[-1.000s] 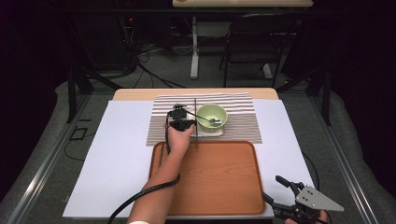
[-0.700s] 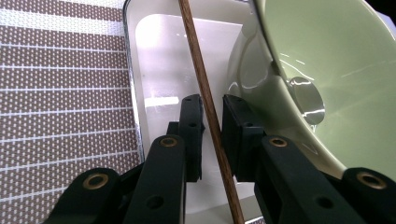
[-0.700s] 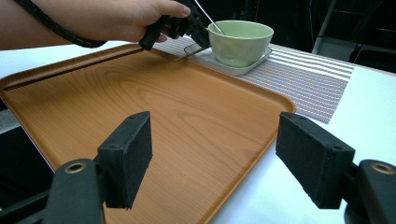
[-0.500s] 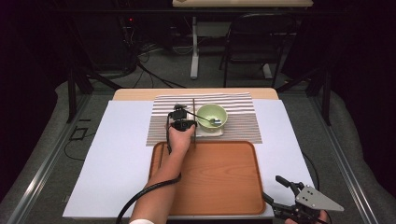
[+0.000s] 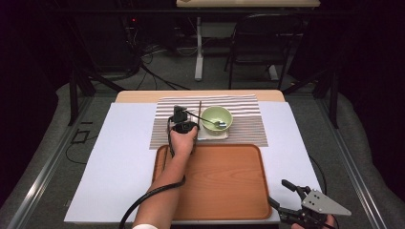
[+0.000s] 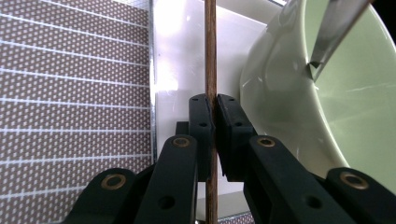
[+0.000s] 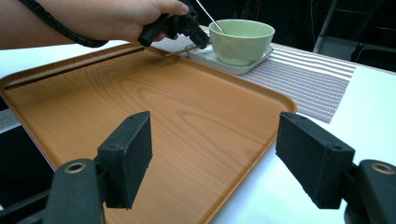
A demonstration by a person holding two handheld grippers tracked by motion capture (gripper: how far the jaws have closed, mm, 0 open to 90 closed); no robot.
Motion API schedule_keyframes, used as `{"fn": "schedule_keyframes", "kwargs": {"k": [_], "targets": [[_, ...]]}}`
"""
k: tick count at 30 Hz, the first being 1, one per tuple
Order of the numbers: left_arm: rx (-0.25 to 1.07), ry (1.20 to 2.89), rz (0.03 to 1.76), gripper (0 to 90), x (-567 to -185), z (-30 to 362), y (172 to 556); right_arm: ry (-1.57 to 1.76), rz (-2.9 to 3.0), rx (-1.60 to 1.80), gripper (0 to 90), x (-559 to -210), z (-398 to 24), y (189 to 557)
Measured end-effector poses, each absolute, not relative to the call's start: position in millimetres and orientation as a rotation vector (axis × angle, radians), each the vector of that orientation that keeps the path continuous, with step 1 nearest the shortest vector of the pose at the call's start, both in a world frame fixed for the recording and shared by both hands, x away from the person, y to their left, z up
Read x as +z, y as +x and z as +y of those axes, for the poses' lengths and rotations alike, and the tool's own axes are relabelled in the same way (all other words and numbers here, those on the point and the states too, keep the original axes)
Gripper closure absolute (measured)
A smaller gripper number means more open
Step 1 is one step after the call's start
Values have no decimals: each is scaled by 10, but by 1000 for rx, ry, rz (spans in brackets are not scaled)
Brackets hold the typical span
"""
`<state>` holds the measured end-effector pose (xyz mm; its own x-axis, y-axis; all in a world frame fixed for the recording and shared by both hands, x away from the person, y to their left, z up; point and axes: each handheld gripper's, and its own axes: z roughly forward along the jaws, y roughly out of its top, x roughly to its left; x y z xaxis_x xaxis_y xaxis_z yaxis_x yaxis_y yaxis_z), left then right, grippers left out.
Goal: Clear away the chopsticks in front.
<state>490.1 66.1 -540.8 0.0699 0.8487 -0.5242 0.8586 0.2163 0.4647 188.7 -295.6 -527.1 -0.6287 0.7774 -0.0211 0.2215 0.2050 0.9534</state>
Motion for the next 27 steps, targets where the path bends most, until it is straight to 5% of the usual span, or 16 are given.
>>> {"fn": "schedule_keyframes", "kwargs": {"k": [27], "targets": [[39, 1484, 1767, 853, -5120, 1063, 4669, 927, 1974, 1434, 268, -5271, -2954, 1890]]}}
